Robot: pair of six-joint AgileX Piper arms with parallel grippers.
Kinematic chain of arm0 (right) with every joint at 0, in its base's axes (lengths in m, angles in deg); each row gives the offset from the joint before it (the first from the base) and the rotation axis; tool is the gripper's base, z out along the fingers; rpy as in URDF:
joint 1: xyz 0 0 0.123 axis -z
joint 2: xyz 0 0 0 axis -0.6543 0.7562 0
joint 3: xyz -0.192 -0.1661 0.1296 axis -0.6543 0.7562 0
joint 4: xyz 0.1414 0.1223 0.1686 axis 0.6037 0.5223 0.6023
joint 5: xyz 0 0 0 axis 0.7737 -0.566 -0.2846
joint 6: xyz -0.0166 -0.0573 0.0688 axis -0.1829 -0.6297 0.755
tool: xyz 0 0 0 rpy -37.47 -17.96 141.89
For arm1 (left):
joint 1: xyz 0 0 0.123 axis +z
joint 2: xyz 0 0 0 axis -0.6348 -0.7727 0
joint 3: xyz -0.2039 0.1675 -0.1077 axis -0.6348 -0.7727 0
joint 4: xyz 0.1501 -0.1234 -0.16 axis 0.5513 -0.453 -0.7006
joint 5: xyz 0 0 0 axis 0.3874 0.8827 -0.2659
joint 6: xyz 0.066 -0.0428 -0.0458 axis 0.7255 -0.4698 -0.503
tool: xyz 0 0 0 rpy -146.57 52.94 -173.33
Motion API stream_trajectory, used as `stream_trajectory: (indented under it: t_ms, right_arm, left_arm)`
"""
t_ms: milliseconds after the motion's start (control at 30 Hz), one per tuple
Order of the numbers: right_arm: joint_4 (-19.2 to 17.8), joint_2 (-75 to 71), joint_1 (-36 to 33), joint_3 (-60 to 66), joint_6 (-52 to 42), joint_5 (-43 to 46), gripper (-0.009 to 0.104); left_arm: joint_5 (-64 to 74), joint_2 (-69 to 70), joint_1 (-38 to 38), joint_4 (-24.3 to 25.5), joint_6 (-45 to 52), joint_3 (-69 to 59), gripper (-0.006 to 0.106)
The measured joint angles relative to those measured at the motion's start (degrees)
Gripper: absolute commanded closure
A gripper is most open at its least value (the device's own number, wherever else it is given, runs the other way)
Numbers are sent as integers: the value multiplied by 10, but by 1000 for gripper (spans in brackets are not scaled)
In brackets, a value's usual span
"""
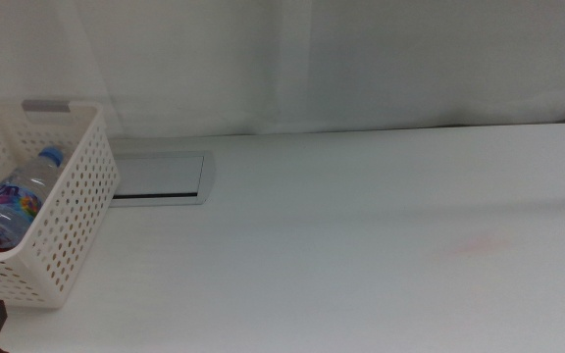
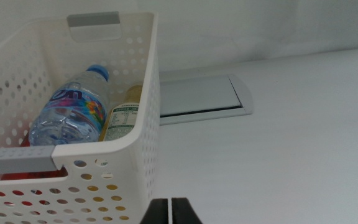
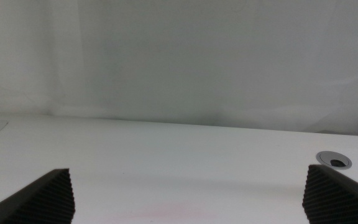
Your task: Use arms to grab the bottles and put them into the dustbin to the left of the table.
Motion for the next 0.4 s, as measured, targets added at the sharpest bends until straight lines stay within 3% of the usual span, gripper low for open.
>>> stream_trajectory:
  t_ms: [400]
  right_arm:
    - [3, -2, 0, 0, 0, -2, -8]
  left_arm:
    - [0, 0, 0, -1, 3, 0, 103]
